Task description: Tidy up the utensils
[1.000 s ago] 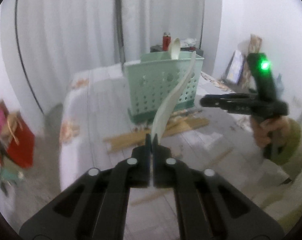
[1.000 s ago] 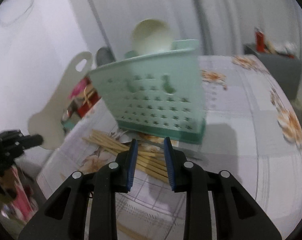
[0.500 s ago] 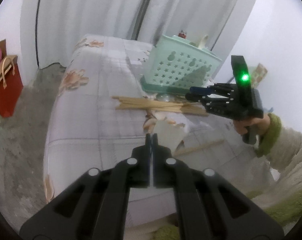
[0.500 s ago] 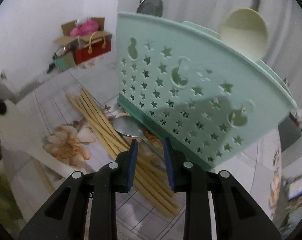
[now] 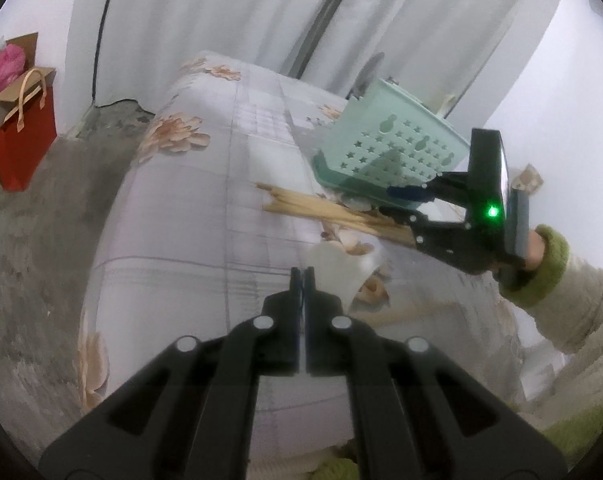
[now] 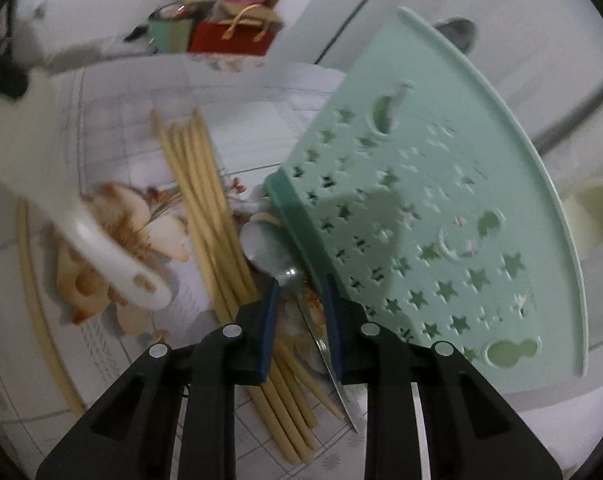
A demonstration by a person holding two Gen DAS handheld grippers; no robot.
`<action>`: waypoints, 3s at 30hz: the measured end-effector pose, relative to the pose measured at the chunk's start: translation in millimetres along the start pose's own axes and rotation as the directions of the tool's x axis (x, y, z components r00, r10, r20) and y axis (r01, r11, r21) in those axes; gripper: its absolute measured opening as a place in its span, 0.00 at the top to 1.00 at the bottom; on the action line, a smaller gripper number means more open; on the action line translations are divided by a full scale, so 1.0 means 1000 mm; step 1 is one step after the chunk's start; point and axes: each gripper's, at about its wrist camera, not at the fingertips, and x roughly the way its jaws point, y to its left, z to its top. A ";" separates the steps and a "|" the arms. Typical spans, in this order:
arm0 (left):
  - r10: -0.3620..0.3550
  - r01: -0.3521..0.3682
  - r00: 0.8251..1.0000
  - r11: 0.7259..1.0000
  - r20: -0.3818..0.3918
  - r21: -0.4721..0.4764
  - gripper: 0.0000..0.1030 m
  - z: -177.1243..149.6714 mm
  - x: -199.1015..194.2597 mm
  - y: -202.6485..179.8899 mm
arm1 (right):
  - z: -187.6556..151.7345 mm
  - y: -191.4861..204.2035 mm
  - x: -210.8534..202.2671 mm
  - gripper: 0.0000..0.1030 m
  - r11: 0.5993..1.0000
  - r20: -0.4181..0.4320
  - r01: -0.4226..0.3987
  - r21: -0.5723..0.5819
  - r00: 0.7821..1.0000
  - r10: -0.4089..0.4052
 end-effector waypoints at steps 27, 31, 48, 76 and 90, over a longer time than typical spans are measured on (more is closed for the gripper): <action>0.029 -0.029 0.999 0.999 -0.021 -0.031 0.99 -0.001 0.005 0.010 | 0.019 0.041 0.023 0.90 0.968 0.021 0.167 -0.185 0.986 -0.166; 0.033 -0.033 0.999 0.999 -0.026 -0.037 0.98 -0.002 0.006 0.011 | 0.012 0.044 0.023 0.94 0.960 0.042 0.192 -0.204 0.981 -0.187; 0.041 -0.041 0.999 0.999 0.030 -0.005 1.00 0.001 -0.002 -0.003 | 0.002 0.024 -0.042 0.98 0.952 0.154 0.304 -0.011 0.942 -0.299; 0.196 -0.357 0.911 0.818 0.364 0.451 1.00 0.131 -0.024 -0.124 | -0.053 -0.027 -0.080 0.98 0.784 0.163 0.202 0.587 0.919 -0.359; 0.328 -0.350 0.923 0.494 0.202 0.796 1.00 0.169 0.041 -0.184 | -0.065 -0.034 -0.089 0.98 0.762 0.196 0.170 0.624 0.910 -0.364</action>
